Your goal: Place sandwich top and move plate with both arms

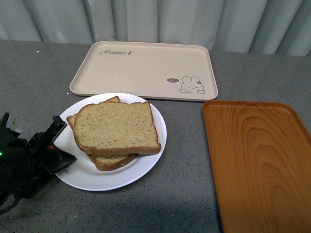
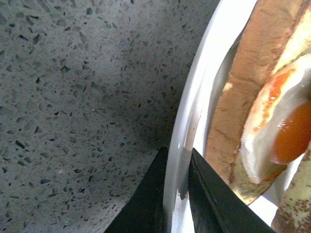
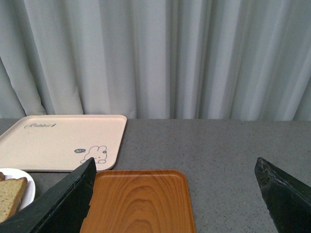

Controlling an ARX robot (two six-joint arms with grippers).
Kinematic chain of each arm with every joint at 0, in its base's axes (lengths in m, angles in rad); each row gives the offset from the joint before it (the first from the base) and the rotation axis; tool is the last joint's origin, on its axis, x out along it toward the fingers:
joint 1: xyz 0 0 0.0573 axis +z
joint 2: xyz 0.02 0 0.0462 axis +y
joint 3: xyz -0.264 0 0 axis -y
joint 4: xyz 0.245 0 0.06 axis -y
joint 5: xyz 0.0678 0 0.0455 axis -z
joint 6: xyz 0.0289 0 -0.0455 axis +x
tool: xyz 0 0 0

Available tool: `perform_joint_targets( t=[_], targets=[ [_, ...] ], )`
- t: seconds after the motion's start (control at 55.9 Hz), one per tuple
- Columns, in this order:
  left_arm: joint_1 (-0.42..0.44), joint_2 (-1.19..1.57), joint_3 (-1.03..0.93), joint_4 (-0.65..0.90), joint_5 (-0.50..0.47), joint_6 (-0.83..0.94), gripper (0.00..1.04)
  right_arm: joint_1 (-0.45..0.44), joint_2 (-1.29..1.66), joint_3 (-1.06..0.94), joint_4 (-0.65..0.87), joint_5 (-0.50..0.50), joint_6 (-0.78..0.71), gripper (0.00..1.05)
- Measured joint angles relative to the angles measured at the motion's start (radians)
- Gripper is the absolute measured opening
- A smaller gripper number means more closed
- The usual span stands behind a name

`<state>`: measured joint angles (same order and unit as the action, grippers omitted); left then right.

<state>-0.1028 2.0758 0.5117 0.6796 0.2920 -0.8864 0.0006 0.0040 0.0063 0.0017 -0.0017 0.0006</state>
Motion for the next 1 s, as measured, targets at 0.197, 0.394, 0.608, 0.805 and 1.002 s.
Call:
perform_joint_targets(
  t=[0.197, 0.394, 0.608, 0.805, 1.002],
  targets=[
    [0.024, 0.003, -0.019, 0.060, 0.040, -0.031, 0.06, 0.000, 0.000, 0.000, 0.000, 0.000, 0.000, 0.96],
    [0.043, 0.003, -0.061, 0.153, 0.075, -0.079, 0.05, 0.000, 0.000, 0.000, 0.000, 0.000, 0.000, 0.96],
    [0.118, -0.069, -0.175, 0.280, 0.127, -0.193, 0.04, 0.000, 0.000, 0.000, 0.000, 0.000, 0.000, 0.96],
    [0.143, -0.222, -0.206, 0.311, 0.172, -0.306, 0.04, 0.000, 0.000, 0.000, 0.000, 0.000, 0.000, 0.96],
    [0.080, -0.175, -0.073, 0.172, 0.071, -0.323, 0.04, 0.000, 0.000, 0.000, 0.000, 0.000, 0.000, 0.96]
  ],
)
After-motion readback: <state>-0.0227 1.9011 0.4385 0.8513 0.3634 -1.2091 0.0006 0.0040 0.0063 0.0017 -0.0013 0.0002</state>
